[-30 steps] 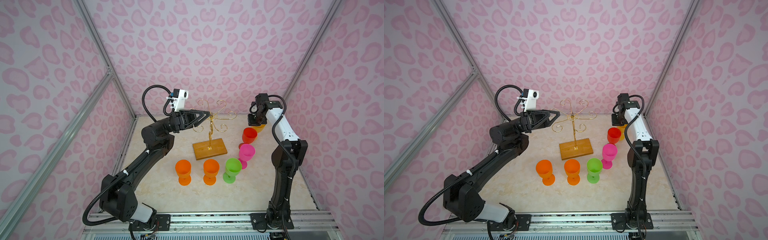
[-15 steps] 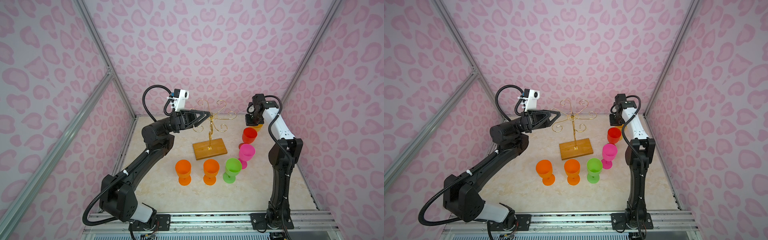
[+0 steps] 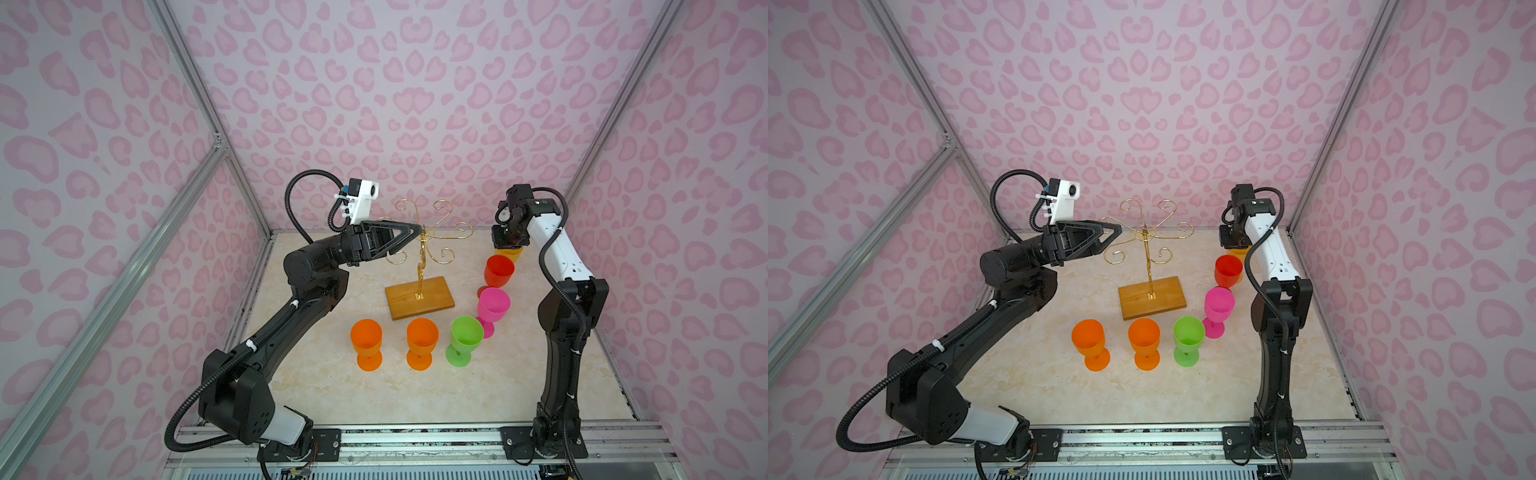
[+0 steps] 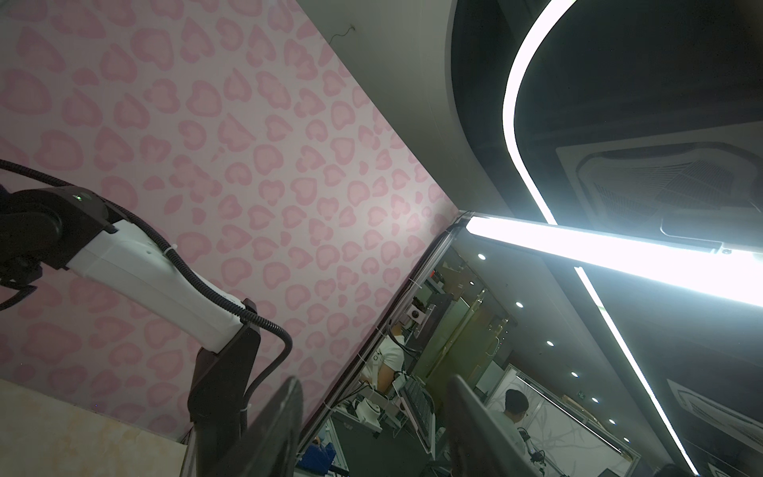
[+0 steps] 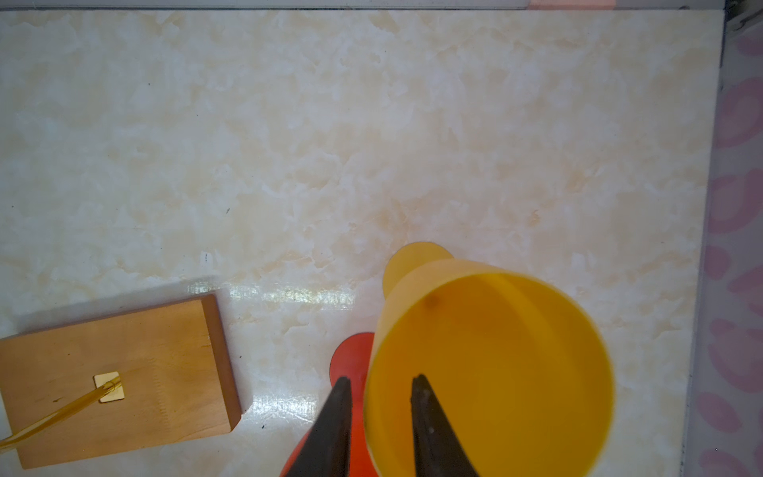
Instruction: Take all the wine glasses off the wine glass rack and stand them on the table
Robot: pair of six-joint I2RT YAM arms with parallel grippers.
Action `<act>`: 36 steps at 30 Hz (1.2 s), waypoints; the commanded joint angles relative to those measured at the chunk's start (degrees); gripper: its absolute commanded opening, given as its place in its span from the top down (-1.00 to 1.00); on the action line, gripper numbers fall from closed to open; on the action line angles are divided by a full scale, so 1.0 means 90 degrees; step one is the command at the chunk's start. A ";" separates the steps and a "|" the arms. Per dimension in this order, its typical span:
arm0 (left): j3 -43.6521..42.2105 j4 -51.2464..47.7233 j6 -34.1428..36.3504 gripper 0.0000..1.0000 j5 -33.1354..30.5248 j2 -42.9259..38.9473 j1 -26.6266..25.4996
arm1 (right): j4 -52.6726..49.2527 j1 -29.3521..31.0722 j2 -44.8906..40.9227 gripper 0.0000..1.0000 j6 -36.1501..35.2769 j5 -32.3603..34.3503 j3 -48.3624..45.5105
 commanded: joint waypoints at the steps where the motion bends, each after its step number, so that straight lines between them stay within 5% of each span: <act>1: -0.0029 0.0081 0.0112 -0.15 0.0076 -0.0089 -0.0007 | -0.0097 -0.0014 -0.0014 0.45 -0.0007 -0.0054 0.0042; 10: 0.0034 -0.0802 0.0881 -0.16 0.0320 -0.0248 0.0043 | 0.0593 -0.0012 -0.1066 0.44 -0.0028 -0.0246 -0.0620; 16: 0.0053 -0.3358 0.2993 -0.21 0.0361 -0.0699 0.0543 | 0.2142 -0.0034 -0.2896 0.44 0.0055 -0.0189 -0.2241; 22: 0.0163 -0.6596 0.5627 -0.25 -0.0502 -0.1387 0.1375 | 0.3665 -0.0256 -0.4800 0.43 0.0244 -0.0093 -0.4261; 25: 0.0143 -0.8219 0.6802 -0.31 -0.1761 -0.1789 0.1723 | 0.4542 -0.0363 -0.5713 0.44 0.0290 0.0109 -0.5542; 28: -0.0144 -0.9290 0.8001 -0.48 -0.4106 -0.2304 0.1798 | 0.5756 -0.0492 -0.6696 0.43 0.0493 0.0358 -0.7085; 32: -0.1378 -0.8901 0.9241 -0.69 -0.7385 -0.3016 0.1816 | 0.7489 -0.0571 -0.7787 0.32 0.0854 0.0922 -0.9196; 36: -0.2332 -0.8402 0.9868 -0.67 -0.9297 -0.3056 0.1846 | 0.8670 -0.0556 -0.8119 0.27 0.1203 0.1326 -1.0639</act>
